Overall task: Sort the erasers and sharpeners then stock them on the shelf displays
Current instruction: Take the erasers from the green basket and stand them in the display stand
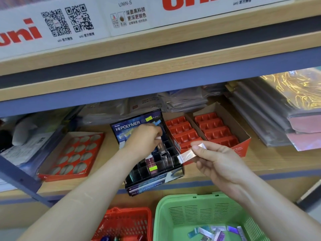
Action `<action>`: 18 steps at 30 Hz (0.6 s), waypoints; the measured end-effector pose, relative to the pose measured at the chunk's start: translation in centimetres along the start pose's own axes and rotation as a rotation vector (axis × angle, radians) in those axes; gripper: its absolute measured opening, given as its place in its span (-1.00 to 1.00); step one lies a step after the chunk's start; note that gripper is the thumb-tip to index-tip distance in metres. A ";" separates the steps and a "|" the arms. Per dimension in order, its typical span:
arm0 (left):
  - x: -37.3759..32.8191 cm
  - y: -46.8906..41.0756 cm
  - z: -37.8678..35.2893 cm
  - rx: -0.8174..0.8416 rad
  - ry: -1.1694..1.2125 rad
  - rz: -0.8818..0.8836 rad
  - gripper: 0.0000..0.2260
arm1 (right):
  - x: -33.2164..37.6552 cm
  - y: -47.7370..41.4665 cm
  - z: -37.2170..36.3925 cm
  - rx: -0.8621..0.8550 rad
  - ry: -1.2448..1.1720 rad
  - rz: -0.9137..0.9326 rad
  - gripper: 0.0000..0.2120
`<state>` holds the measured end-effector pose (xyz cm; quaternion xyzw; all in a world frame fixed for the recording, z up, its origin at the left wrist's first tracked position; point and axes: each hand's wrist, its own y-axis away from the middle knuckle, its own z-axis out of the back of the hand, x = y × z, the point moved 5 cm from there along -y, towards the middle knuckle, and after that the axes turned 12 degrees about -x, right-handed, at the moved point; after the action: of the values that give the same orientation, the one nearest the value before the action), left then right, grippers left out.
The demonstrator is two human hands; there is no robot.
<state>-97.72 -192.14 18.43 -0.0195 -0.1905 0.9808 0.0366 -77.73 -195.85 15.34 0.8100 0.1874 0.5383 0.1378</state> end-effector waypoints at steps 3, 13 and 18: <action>-0.6 0.3 1.4 -0.049 0.135 0.130 -0.84 | -0.2 -0.3 -0.1 0.003 -0.089 -0.023 -0.85; -3.1 4.5 3.6 -0.092 1.053 0.640 -0.92 | 0.2 0.0 -0.2 -0.020 -0.027 0.051 -0.86; -0.2 2.9 4.2 -0.220 0.678 0.502 -0.91 | -0.1 -0.1 -0.4 -0.011 0.434 0.213 -0.73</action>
<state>-97.96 -196.39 21.25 -0.3899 -0.2602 0.8713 -0.1450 -78.21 -195.78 15.34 0.6900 0.1233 0.7121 0.0410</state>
